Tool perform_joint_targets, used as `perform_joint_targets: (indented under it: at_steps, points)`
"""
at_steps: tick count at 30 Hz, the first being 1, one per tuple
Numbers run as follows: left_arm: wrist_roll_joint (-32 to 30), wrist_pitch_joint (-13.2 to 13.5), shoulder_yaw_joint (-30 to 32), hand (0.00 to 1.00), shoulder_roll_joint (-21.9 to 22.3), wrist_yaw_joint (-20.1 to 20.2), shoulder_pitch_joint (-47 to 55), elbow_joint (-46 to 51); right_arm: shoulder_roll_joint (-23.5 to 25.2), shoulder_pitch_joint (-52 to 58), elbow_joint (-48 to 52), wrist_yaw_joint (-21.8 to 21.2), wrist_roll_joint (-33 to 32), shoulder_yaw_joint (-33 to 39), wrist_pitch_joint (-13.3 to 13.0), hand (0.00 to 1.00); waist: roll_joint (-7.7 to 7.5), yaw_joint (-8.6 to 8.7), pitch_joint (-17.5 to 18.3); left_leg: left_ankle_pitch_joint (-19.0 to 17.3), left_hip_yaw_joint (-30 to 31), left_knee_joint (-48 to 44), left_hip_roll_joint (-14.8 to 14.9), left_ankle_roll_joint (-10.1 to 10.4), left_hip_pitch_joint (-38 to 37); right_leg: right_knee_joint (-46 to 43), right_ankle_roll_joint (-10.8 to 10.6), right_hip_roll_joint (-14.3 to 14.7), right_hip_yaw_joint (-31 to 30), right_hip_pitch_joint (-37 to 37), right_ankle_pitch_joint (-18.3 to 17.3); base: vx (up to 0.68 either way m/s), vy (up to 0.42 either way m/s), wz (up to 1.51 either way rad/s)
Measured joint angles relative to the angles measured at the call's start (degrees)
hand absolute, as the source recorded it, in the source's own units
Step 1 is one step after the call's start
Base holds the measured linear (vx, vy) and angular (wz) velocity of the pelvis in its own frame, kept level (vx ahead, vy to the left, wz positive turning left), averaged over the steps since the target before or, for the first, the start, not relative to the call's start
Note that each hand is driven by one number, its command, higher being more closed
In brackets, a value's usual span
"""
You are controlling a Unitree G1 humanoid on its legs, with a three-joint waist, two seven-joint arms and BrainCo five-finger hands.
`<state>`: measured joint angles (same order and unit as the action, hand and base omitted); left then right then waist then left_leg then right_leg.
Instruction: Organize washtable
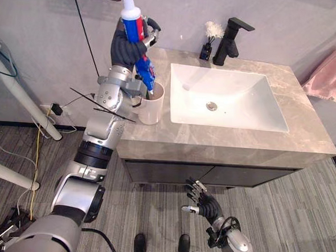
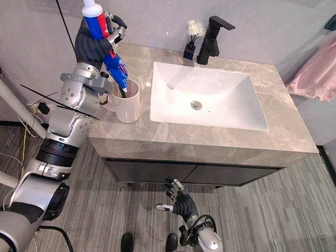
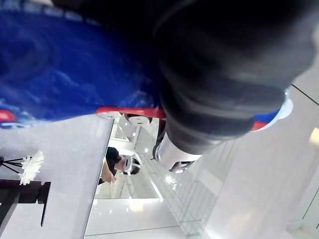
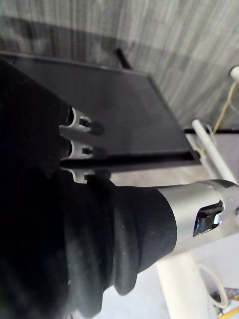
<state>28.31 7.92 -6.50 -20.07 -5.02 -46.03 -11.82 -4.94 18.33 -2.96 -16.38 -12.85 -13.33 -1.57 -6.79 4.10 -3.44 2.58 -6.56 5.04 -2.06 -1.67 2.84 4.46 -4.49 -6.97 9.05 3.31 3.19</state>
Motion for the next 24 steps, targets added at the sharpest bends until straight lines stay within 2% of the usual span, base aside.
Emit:
perform_joint_targets:
  at_steps: [20,21,24]
  points:
    - [-0.06,-0.22,0.09,1.00,1.98,1.21,4.99,-2.49,-0.07,0.10,0.02,-0.10,0.37,0.65,0.00,0.00,0.04,-0.02,-1.21,-0.09,-0.90,0.00,0.05,0.04,-0.09,-0.14,-0.09,0.00,-0.97,0.04,0.18,0.00,0.000,-0.02]
    - [-0.06,-0.22,0.08,0.00,1.99,1.22,4.99,-2.49,-0.08,0.08,0.03,-0.10,0.48,0.64,0.00,0.00,0.06,-0.04,-1.23,-0.11,-0.96,0.00,0.04,0.05,-0.09,-0.14,-0.09,0.00,-1.02,0.06,0.18,0.00,0.000,0.00]
    - [-0.48,-0.23,0.00,0.00,2.01,1.25,5.03,-2.49,-0.08,0.08,0.03,-0.08,0.53,0.65,0.00,0.00,0.07,-0.04,-1.34,-0.15,-1.02,-0.01,0.05,0.03,-0.09,-0.14,-0.09,0.00,-1.07,0.09,0.18,0.00,0.000,0.00]
